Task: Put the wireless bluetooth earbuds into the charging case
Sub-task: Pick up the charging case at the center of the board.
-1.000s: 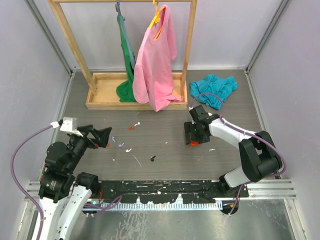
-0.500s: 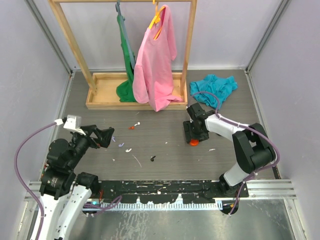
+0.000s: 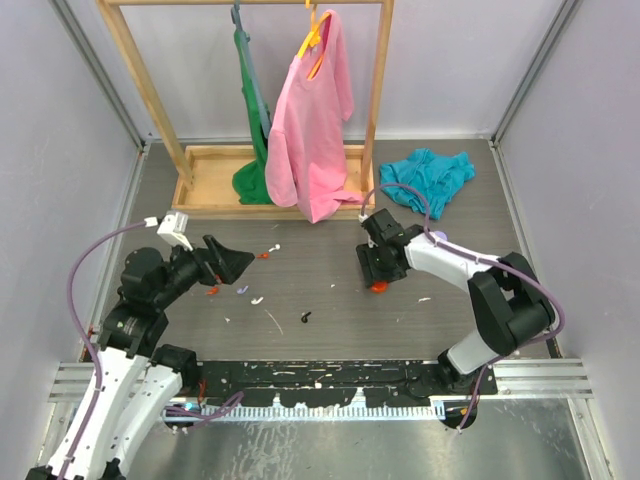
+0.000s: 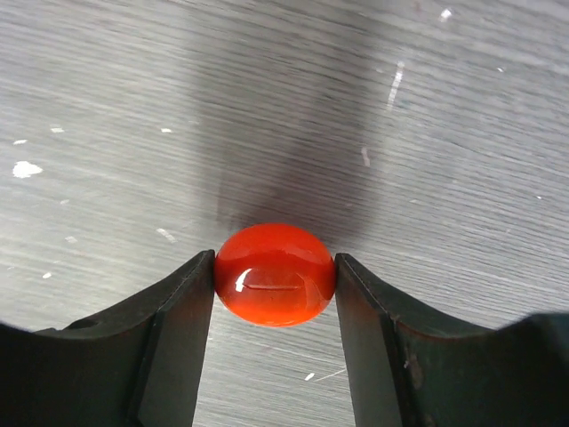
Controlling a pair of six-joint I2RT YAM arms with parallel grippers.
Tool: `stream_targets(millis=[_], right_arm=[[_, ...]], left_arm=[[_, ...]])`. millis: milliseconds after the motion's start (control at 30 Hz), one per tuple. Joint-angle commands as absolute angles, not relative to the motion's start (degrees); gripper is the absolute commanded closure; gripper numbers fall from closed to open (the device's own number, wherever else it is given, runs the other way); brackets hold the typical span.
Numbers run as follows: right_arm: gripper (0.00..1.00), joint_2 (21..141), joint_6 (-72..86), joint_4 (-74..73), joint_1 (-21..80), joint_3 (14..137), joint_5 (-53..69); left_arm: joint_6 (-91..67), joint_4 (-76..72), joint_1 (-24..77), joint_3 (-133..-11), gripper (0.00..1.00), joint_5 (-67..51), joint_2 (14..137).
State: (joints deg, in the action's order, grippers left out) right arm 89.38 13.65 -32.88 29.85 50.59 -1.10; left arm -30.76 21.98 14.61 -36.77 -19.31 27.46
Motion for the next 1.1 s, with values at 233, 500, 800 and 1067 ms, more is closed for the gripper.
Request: stream_targets(millis=[233,500,800,1067], right_arm=[[0.47,77.79,11.88,-16.28,38.87,50.12,1.49],[0.47,74.11,4.76,-2.58,46.97,48.93,1.4],[0.47,70.64,-4.81,9.93,54.62,45.09,0.41],[0.46,72.59,-9.15,12.79,58.06,45.37,-0.13]], left_arm=[[-44.28,7.45,14.83,-30.62,0.02,-26.28,29.17],[-47.11,3.43,15.19,-31.67,0.05,-30.02,35.38],[-46.32,3.47,17.6,-34.08,0.32,-34.86,41.96],[-43.82,4.3,21.86,-36.69,0.36,-34.99,44.85]])
